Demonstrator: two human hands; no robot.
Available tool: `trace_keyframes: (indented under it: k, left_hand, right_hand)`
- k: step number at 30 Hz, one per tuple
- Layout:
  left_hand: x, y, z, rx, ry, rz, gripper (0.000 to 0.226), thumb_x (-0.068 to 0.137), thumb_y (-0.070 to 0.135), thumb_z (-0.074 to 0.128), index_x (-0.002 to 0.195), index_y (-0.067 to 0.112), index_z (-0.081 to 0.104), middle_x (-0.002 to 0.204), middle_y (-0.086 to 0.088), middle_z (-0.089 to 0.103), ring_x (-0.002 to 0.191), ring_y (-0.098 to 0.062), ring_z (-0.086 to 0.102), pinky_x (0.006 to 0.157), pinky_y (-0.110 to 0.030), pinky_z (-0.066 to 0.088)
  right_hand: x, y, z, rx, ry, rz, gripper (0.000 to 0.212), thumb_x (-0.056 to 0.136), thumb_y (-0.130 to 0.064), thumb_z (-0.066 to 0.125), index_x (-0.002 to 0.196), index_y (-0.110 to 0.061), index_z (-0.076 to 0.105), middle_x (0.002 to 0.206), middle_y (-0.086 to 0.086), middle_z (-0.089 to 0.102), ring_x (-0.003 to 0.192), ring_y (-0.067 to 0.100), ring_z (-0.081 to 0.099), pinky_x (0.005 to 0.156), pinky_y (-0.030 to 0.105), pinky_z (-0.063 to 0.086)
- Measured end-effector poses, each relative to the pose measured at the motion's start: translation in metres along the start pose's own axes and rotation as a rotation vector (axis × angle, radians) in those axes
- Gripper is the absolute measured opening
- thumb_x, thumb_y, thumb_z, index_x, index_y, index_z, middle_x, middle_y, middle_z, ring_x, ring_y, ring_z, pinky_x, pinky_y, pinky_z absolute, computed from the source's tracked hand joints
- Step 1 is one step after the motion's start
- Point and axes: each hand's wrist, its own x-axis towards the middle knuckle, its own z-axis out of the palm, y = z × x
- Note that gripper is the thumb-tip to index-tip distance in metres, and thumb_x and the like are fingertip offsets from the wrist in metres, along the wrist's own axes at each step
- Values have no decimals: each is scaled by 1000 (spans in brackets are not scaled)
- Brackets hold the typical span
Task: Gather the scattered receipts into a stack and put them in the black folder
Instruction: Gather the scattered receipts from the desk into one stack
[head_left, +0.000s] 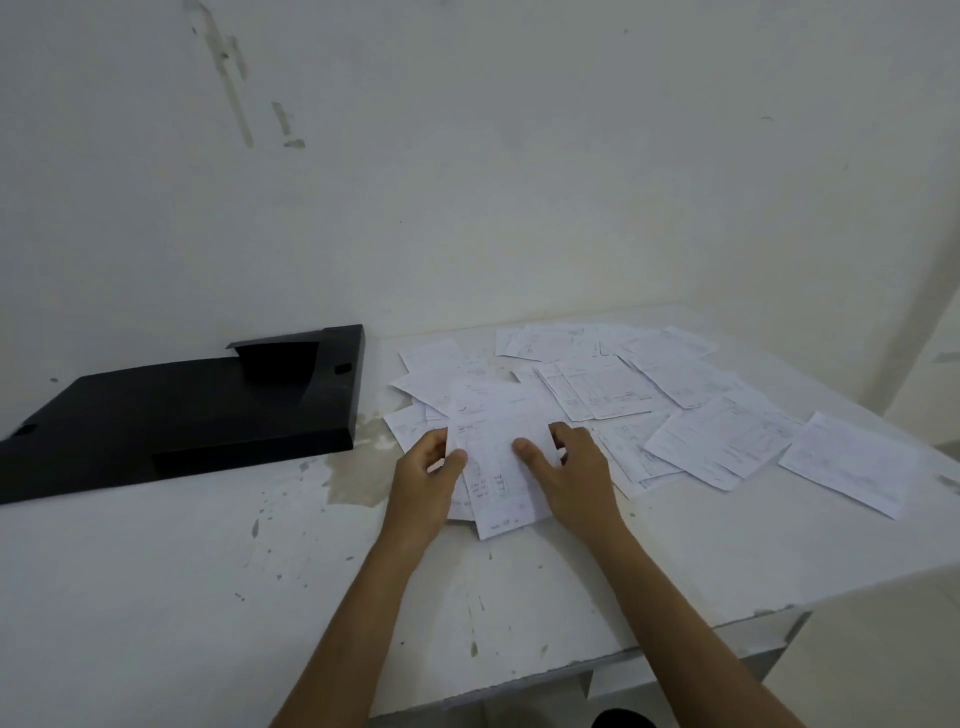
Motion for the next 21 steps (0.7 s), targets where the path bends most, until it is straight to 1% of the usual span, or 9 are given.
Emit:
trace_keyframes:
  k: [1,3,6,8,9,11,13,16,21]
  left_hand:
    - [1,1,0,-42,-20,-29,24,96,20,62,119,20,65,117,6,71,107,-15,68,81,-26,59]
    - [0,4,-1,-127,-65,-98,36,93,25,66,128,18,62,120,3,71,109,-17,68,89,-35,58]
    - [2,4,-9,-70,8,-103,42,94,29,65,133,16,59,125,0,68,112,-20,66,95,-38,55]
    - [7,2,-25,-16,115,-97,40,96,27,61,134,14,57,128,-5,66,114,-24,63,95,-39,53]
    - [9,0,-37,-13,150,-106,39,97,26,60,135,14,56,129,-6,65,115,-25,62,95,-38,52]
    - [12,-3,-61,23,175,-138,39,98,24,58,136,14,55,131,-7,63,116,-25,60,95,-37,50]
    - [12,-6,-80,73,161,-152,37,98,24,58,135,16,56,126,-3,64,113,-23,60,92,-36,48]
    - [9,-11,-99,106,172,-139,34,98,25,59,131,18,59,116,0,65,106,-21,61,85,-33,45]
    - [0,-27,-113,132,252,-99,24,96,31,61,119,26,63,117,4,67,107,-20,64,88,-38,52]
  right_hand:
    - [1,-4,1,65,-42,-22,34,90,-58,60,90,-24,58,88,-8,60,81,12,57,72,27,49]
    - [3,-13,5,131,-98,-74,33,97,-41,61,76,-21,47,71,-9,50,63,7,46,62,21,38]
    - [6,-23,10,81,-88,-131,37,100,-43,54,70,-23,45,66,-9,47,60,7,42,63,25,36]
    - [11,-22,8,-10,-30,-139,37,101,-50,46,77,-28,62,78,-8,62,74,10,58,72,31,46]
    - [13,-20,5,-108,-11,-131,37,99,-54,46,90,-28,70,91,-4,67,88,16,63,80,35,49]
    - [18,-17,1,-374,-88,-87,48,91,-64,53,118,-28,67,122,2,64,115,28,58,96,42,44]
    - [19,-18,2,-534,-229,-15,73,83,-76,54,138,-27,54,143,4,51,132,32,46,105,47,39]
    - [22,-24,9,-668,-282,6,92,74,-86,51,143,-24,47,146,5,44,136,33,39,107,52,35]
    - [33,-24,13,-653,-322,38,84,74,-76,66,137,-22,49,137,6,55,127,30,51,107,47,35]
